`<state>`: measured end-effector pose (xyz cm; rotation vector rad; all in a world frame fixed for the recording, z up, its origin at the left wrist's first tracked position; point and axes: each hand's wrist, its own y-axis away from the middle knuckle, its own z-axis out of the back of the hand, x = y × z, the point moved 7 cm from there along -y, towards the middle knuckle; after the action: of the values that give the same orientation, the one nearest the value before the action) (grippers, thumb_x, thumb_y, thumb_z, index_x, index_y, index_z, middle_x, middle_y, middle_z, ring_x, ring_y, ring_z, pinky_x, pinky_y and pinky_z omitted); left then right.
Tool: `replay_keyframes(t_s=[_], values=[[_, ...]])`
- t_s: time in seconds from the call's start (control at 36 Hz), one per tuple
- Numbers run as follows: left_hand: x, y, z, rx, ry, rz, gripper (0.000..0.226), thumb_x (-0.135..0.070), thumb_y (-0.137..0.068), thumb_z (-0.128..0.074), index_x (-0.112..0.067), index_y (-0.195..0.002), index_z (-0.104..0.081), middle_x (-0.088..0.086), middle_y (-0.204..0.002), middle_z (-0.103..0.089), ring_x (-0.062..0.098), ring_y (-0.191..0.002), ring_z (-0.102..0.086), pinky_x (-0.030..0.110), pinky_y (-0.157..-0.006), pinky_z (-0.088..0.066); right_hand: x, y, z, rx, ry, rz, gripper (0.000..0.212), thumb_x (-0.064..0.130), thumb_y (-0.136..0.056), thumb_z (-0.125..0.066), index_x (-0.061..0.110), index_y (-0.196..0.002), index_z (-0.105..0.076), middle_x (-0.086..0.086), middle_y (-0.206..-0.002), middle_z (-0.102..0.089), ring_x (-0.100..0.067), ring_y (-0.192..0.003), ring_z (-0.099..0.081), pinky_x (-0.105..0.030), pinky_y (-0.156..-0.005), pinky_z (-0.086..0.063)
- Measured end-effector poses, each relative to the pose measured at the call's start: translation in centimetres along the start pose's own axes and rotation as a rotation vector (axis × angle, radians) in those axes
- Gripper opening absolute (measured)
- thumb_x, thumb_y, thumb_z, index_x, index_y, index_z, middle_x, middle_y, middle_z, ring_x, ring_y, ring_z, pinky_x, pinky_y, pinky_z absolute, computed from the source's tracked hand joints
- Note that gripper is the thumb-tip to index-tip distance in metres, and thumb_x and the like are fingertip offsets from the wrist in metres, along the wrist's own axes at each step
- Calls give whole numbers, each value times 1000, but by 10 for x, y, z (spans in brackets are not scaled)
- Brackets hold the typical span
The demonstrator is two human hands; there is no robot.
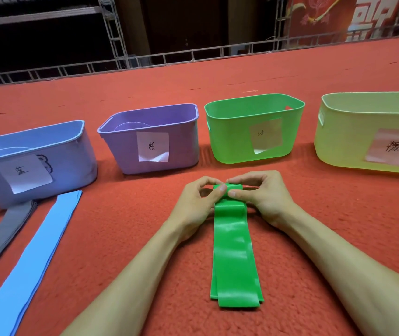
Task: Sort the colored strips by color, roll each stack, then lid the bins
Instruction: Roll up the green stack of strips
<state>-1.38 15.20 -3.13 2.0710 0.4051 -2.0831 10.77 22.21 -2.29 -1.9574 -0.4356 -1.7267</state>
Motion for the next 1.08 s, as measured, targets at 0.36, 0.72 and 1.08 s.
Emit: replay_keyframes(t_s=[0.36, 0.72, 1.08], values=[[-3, 2, 8, -66, 177, -16, 24, 10, -78, -67, -12, -87, -67, 8, -91, -68, 25, -67, -65, 32, -64, -53, -6, 0, -9, 128, -228, -133, 43, 3, -65, -72, 7, -108, -66, -19, -93, -72, -24, -80, -69, -35, -74, -59], [-4, 4, 7, -63, 123, -37, 36, 23, -73, -62, -12, -83, -63, -9, -79, -70, 18, -66, -62, 32, -62, -49, -7, -1, -9, 87, -82, -79, 20, -2, -79, -69, 4, -99, -69, -20, -90, -72, -23, -74, -69, -34, -63, -59], [1, 1, 2, -34, 188, 44, 8, -7, -92, -58, -10, -98, -61, 7, -87, -65, 14, -67, -65, 24, -55, -54, -5, -2, -2, 30, -136, -40, 30, -13, -70, -71, 5, -93, -70, -14, -92, -74, -28, -78, -71, -38, -64, -60]])
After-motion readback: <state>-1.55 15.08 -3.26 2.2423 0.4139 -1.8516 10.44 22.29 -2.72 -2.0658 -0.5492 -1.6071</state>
